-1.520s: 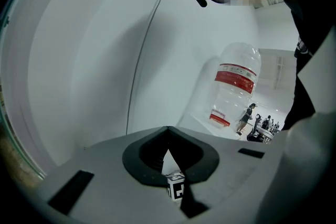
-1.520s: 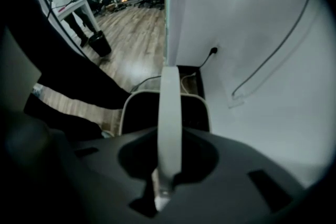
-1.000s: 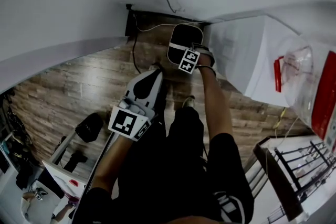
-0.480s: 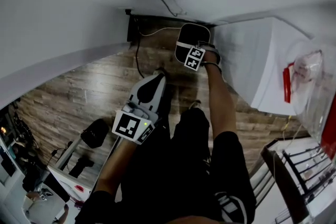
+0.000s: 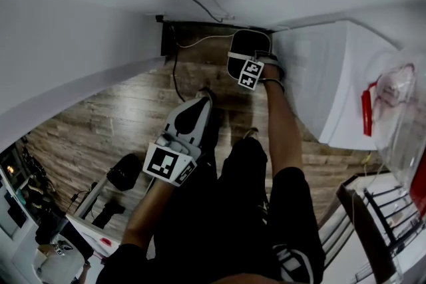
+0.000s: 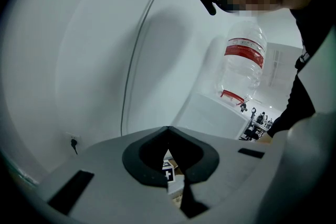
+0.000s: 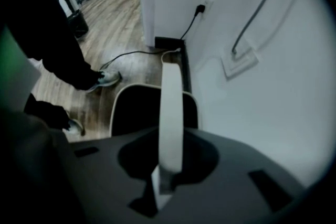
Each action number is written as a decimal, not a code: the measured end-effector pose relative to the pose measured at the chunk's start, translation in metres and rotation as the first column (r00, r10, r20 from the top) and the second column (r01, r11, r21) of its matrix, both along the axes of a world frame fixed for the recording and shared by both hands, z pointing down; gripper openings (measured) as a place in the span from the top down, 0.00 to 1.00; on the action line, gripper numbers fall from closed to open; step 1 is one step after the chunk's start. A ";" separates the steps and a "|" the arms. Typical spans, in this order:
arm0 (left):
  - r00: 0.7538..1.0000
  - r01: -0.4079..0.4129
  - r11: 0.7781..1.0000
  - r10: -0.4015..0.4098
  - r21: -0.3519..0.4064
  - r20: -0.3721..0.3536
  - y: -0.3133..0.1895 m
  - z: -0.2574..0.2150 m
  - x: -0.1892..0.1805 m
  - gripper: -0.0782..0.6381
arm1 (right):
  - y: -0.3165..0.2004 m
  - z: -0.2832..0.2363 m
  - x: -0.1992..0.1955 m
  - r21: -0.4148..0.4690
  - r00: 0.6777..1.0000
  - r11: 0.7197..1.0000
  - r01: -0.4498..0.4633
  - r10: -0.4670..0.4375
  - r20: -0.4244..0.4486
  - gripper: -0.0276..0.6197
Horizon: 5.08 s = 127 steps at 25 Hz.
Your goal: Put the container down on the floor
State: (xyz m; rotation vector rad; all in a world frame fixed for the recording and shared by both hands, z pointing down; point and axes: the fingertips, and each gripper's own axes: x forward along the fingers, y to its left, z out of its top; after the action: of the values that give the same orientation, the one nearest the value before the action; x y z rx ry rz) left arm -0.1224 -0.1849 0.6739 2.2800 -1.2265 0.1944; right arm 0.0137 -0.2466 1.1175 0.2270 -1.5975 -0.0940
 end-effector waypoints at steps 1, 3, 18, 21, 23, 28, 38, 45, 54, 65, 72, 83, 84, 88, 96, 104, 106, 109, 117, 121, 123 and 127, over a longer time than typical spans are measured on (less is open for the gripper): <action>1.000 0.001 1.000 -0.001 0.000 -0.001 0.000 0.000 0.000 0.85 | -0.002 -0.001 0.001 0.010 1.000 1.000 -0.003 0.003 0.001 0.86; 1.000 0.001 1.000 -0.001 0.001 -0.003 0.001 0.000 0.001 0.85 | -0.007 -0.003 0.003 0.036 1.000 0.999 0.001 -0.001 0.001 0.86; 1.000 0.014 1.000 -0.014 -0.001 0.006 0.007 0.002 -0.005 0.85 | 0.008 0.026 0.028 -0.016 0.985 0.998 0.065 -0.067 -0.162 0.86; 1.000 0.023 1.000 -0.023 -0.008 0.006 0.009 0.005 -0.006 0.85 | 0.013 0.035 0.035 -0.035 0.976 0.997 0.067 -0.073 -0.205 0.86; 1.000 0.025 1.000 -0.025 -0.009 0.006 0.011 0.005 -0.008 0.85 | 0.013 0.036 0.037 -0.026 0.974 0.998 0.064 -0.068 -0.216 0.86; 0.999 0.039 0.999 -0.039 -0.021 0.008 0.014 0.008 -0.012 0.85 | 0.007 0.035 0.044 -0.003 0.968 1.000 0.015 -0.015 -0.250 0.86; 0.998 0.052 0.998 -0.052 -0.039 -0.018 0.025 0.002 -0.011 0.85 | 0.013 0.026 0.051 0.005 0.964 0.998 -0.065 0.064 -0.259 0.68; 0.997 0.070 0.997 -0.071 -0.037 -0.029 0.039 -0.013 -0.017 0.85 | 0.012 0.002 0.045 0.077 0.961 0.995 -0.070 0.088 -0.261 0.63; 0.995 0.095 0.995 -0.095 0.010 -0.039 0.061 -0.068 -0.016 0.85 | 0.027 -0.101 0.013 0.236 0.974 0.955 -0.180 0.206 -0.090 0.63; 0.998 0.043 0.998 -0.041 0.055 -0.047 0.117 -0.159 0.026 0.85 | 0.135 -0.267 0.021 0.200 0.907 0.888 -0.414 0.383 0.175 0.69; 1.000 0.018 0.997 -0.016 0.076 -0.026 0.147 -0.191 0.071 0.85 | 0.168 -0.383 0.054 0.149 0.807 0.829 -0.539 0.458 0.372 0.79; 0.990 0.140 0.966 -0.140 0.218 -0.015 0.175 -0.263 0.103 0.85 | 0.199 -0.567 0.126 0.071 0.457 0.649 -0.758 0.449 0.768 0.90; 0.989 0.144 0.964 -0.145 0.222 -0.014 0.180 -0.267 0.104 0.85 | 0.205 -0.580 0.130 0.048 0.412 0.633 -0.773 0.443 0.796 0.90; 0.990 0.143 0.965 -0.143 0.222 -0.016 0.199 -0.278 0.107 0.85 | 0.232 -0.630 0.144 -0.050 0.246 0.579 -0.814 0.420 0.874 0.90; 0.996 0.082 0.977 -0.074 0.197 -0.047 0.215 -0.288 0.105 0.85 | 0.282 -0.689 0.156 -0.177 0.017 0.464 -0.868 0.383 0.924 0.90; 0.998 0.028 0.983 -0.017 0.181 -0.059 0.211 -0.281 0.099 0.85 | 0.297 -0.708 0.147 -0.208 -0.036 0.422 -0.883 0.380 0.924 0.91; 0.998 0.019 0.985 -0.009 0.171 -0.060 0.211 -0.276 0.098 0.85 | 0.302 -0.709 0.141 -0.217 -0.043 0.430 -0.876 0.379 0.924 0.91; 0.998 0.015 0.984 -0.003 0.179 -0.065 0.207 -0.278 0.095 0.85 | 0.306 -0.712 0.133 -0.222 -0.048 0.439 -0.871 0.373 0.926 0.91; 0.997 -0.003 0.983 0.017 0.185 -0.075 0.200 -0.283 0.092 0.85 | 0.308 -0.713 0.127 -0.234 -0.058 0.424 -0.875 0.388 0.920 0.91; 0.997 -0.007 0.984 0.021 0.180 -0.079 0.199 -0.283 0.089 0.85 | 0.307 -0.714 0.124 -0.240 -0.063 0.422 -0.874 0.391 0.918 0.91; 0.997 -0.013 0.984 0.028 0.179 -0.079 0.199 -0.283 0.090 0.85 | 0.307 -0.715 0.123 -0.237 -0.059 0.424 -0.874 0.392 0.918 0.91; 0.996 -0.024 0.984 0.039 0.177 -0.083 0.199 -0.285 0.089 0.85 | 0.307 -0.718 0.119 -0.230 -0.051 0.430 -0.873 0.389 0.920 0.91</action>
State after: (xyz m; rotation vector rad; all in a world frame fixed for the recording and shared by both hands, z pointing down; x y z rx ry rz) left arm -0.0333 0.0136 0.3891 2.4321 -1.2059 -0.0020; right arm 0.1328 0.0603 0.3991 1.7836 -2.3557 0.6093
